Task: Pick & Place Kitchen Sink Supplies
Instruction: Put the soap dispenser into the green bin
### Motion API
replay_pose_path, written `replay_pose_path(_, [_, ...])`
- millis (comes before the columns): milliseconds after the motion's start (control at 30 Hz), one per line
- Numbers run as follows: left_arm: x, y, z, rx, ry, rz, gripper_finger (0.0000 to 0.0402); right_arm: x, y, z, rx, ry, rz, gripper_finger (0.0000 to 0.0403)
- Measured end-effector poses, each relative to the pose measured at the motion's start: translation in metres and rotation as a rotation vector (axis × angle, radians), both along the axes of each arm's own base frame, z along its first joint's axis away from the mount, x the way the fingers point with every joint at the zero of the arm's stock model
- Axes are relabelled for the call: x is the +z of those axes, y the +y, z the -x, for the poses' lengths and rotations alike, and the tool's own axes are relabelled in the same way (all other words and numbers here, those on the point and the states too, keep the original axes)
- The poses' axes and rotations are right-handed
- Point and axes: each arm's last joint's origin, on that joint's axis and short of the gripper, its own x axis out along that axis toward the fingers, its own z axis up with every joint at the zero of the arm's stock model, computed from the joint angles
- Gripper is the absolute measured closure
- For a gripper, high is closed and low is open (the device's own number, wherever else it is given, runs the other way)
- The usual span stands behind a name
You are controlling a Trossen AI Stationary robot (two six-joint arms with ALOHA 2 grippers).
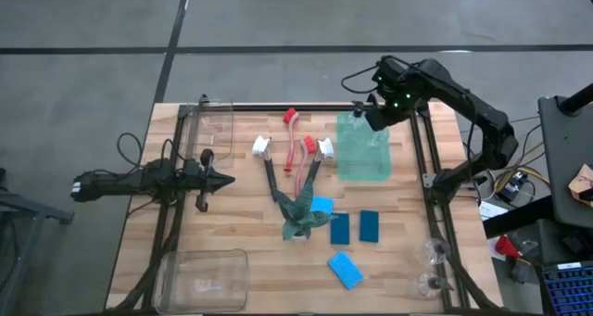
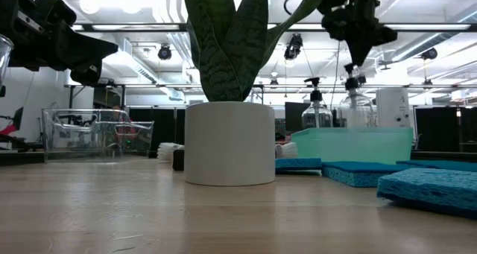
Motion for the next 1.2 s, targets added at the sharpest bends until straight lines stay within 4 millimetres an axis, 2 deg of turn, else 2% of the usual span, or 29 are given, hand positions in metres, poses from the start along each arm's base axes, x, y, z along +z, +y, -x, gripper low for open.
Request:
replay_pose_path(200, [0.0,0.0,0.0,0.0,0.0,0.0,0.0401,-0.01,-0.014,0.005,-0.009,-0.012,0.024,0.0375])
replay_pose_path(467, [0.0,0.0,0.0,0.0,0.0,0.0,0.0401,-0.01,-0.027,0.013,-0.039,-0.03,0.055,0.0375])
replay_pose_path(700, [0.0,0.0,0.0,0.0,0.0,0.0,0.0401,-0.013,-0.031,0.017,-0.037,-0.022,0.053,0.0368])
replay_pose_path(933, [0.0,0.0,0.0,0.0,0.0,0.0,0.0401,-0.014,-0.031,0.017,-0.021,-0.022,0.056,0.0335])
replay_pose_path(1200, [0.0,0.0,0.0,0.0,0.0,0.0,0.0401,-0.014,-0.03,0.018,-0.017,-0.004,0.038,0.0271])
